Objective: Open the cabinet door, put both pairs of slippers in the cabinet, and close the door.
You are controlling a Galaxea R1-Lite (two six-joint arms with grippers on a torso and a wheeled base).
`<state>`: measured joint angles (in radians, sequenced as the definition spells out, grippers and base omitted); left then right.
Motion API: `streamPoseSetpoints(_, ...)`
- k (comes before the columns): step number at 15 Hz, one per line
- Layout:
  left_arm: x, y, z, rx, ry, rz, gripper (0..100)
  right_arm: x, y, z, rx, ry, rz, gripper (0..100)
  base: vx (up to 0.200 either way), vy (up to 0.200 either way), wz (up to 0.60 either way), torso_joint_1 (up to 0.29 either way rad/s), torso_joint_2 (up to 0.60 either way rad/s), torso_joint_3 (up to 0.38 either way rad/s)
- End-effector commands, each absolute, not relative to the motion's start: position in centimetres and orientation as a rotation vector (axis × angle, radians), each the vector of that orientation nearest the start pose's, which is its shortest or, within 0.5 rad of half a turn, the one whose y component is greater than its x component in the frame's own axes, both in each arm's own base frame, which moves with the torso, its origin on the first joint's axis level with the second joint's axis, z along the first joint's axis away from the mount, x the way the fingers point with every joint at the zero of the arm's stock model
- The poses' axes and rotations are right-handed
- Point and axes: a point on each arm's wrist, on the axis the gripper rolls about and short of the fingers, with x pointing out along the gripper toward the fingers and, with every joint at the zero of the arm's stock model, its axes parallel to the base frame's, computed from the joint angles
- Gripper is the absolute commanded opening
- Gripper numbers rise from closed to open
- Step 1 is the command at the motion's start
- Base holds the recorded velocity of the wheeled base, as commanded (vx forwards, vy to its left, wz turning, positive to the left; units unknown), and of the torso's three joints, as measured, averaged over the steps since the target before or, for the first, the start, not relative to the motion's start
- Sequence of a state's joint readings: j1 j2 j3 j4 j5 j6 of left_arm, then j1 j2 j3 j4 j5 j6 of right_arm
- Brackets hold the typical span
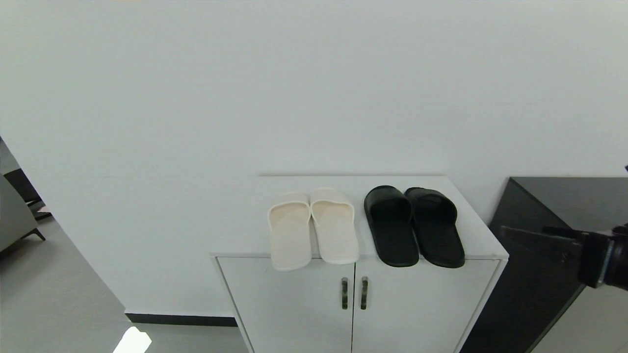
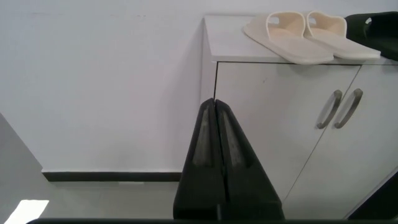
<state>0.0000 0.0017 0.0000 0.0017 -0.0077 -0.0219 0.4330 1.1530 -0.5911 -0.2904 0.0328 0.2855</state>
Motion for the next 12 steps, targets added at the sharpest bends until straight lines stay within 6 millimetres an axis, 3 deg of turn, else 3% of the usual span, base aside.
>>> streamPoseSetpoints(1, -2.3, 0.0, 7.5, -0.023, 0.003, -0.008, 0, 17.7, 10.8, 21.3, 0.215, 0.404, 0.428, 100, 0.0, 0.0, 0.0, 0.0, 0.0, 0.0)
streamPoseSetpoints(7, -2.3, 0.0, 7.5, -0.023, 0.003, -0.006, 0, 23.2, 15.1, 19.1, 0.171, 0.385, 0.281, 100, 0.0, 0.0, 0.0, 0.0, 0.0, 0.0)
streamPoseSetpoints(12, -2.3, 0.0, 7.6, -0.023, 0.002, -0.006, 0, 25.8, 18.0, 18.1, 0.119, 0.366, 0.146, 100, 0.0, 0.0, 0.0, 0.0, 0.0, 0.0)
